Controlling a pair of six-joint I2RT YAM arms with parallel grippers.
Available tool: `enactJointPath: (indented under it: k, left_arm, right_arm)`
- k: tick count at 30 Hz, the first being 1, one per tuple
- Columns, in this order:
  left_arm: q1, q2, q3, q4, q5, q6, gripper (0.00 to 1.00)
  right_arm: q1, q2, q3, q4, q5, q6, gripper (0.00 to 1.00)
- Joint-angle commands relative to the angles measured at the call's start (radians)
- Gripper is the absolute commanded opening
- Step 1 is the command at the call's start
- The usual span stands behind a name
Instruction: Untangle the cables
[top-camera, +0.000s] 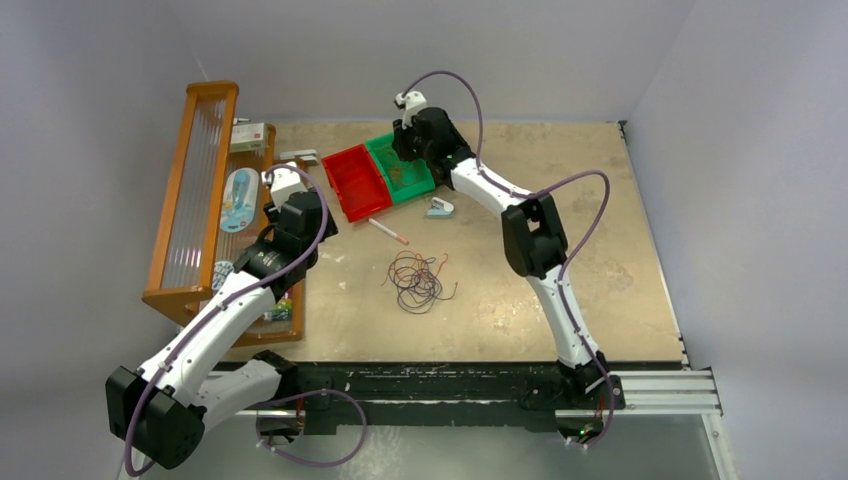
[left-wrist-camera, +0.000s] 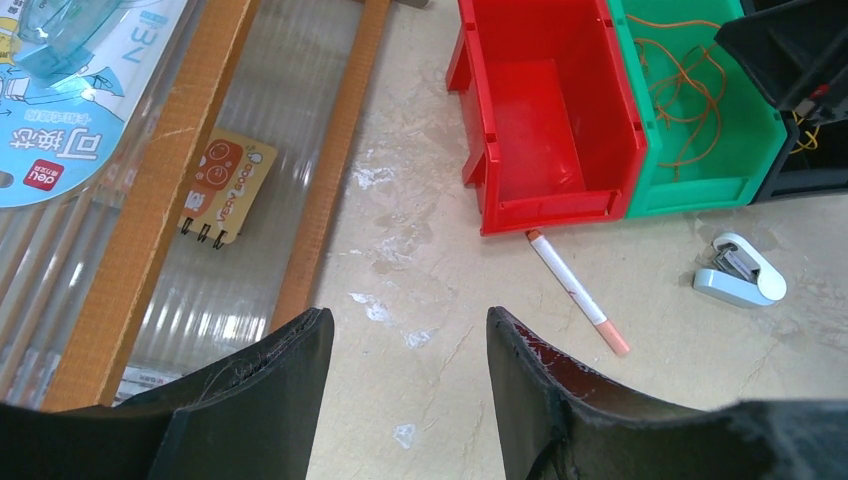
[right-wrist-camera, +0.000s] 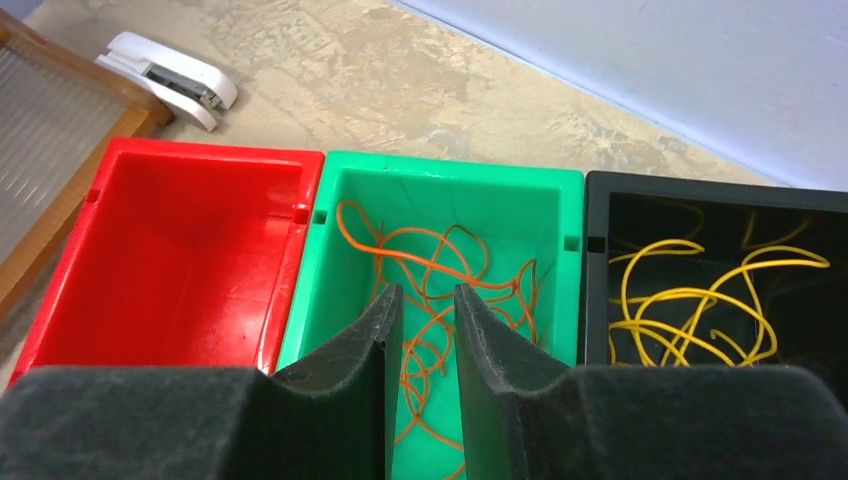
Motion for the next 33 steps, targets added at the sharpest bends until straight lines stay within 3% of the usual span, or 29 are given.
enactJointPath:
  k: [1, 8, 13, 19, 33]
  left_arm:
    - [0.007, 0.003, 0.019, 0.043, 0.013, 0.029, 0.58]
    - [0.007, 0.003, 0.019, 0.043, 0.013, 0.031, 0.57]
    - [0.007, 0.005, 0.021, 0.045, 0.016, 0.030, 0.57]
    - [0.007, 0.002, 0.019, 0.042, 0.012, 0.032, 0.57]
    - [0.007, 0.003, 0.019, 0.042, 0.015, 0.031, 0.57]
  right_arm:
    - [0.002, -0.021, 0.050, 0.181, 0.050, 0.009, 0.27]
    - [0.002, 0.004, 0.047, 0.289, 0.050, 0.044, 0.23]
    - [0.003, 0.103, 0.176, 0.241, 0.051, 0.066, 0.18]
    - [0.003, 0.156, 0.206, 0.248, 0.060, 0.078, 0.13]
    - [0.010, 0.136, 0.081, 0.240, 0.046, 0.065, 0.08]
